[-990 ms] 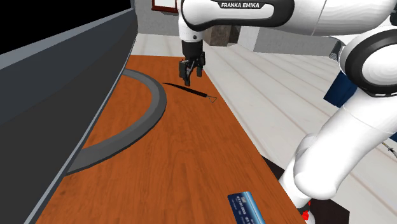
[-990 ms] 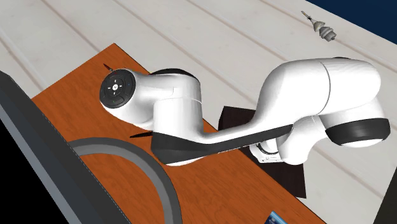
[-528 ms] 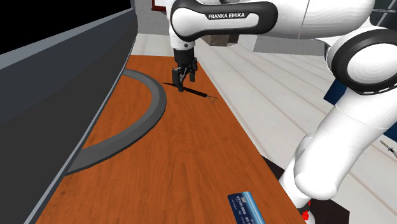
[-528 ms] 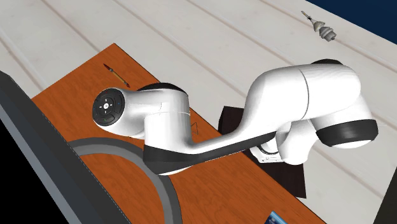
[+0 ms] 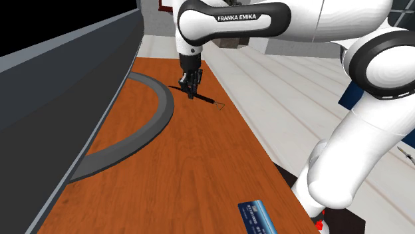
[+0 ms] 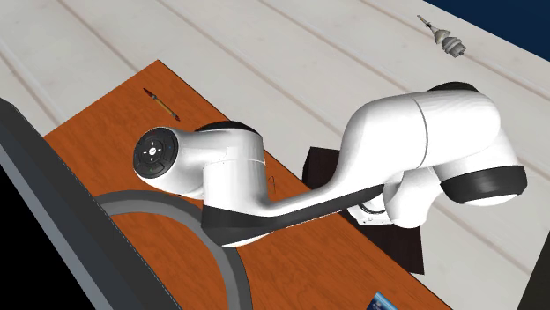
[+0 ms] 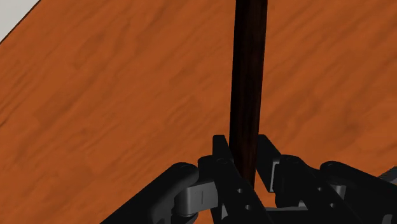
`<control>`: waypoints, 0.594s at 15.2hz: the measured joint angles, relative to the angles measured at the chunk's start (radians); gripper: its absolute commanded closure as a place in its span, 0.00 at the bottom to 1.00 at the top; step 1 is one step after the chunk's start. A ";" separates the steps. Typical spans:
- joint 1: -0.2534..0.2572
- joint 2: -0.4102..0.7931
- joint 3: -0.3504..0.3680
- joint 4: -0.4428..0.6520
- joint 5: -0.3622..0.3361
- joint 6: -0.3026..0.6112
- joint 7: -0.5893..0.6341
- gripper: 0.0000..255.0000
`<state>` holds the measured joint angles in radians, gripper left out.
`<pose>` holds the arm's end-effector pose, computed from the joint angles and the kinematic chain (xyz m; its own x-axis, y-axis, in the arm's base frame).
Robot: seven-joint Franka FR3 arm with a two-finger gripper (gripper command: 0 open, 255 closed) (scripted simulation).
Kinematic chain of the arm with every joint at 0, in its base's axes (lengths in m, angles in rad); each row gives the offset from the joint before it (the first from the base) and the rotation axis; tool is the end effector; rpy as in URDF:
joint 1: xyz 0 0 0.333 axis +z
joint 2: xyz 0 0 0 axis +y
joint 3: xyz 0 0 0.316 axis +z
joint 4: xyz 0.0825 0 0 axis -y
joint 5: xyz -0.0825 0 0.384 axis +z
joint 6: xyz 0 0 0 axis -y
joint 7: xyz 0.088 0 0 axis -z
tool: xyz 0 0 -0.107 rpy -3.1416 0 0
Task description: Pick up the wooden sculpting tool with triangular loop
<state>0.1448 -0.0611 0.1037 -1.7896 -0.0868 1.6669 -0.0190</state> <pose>0.5219 0.1250 0.5626 0.9604 0.2712 -0.0640 0.2762 -0.9568 0.0907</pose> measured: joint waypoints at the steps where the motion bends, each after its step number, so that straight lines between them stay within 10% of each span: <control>1: -0.002 -0.001 -0.003 -0.001 -0.022 -0.003 -0.003 1.00; 9: -0.006 0.012 -0.006 0.029 -0.049 -0.030 -0.007 1.00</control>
<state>0.1389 -0.0495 0.0976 -1.7602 -0.1362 1.6367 -0.0257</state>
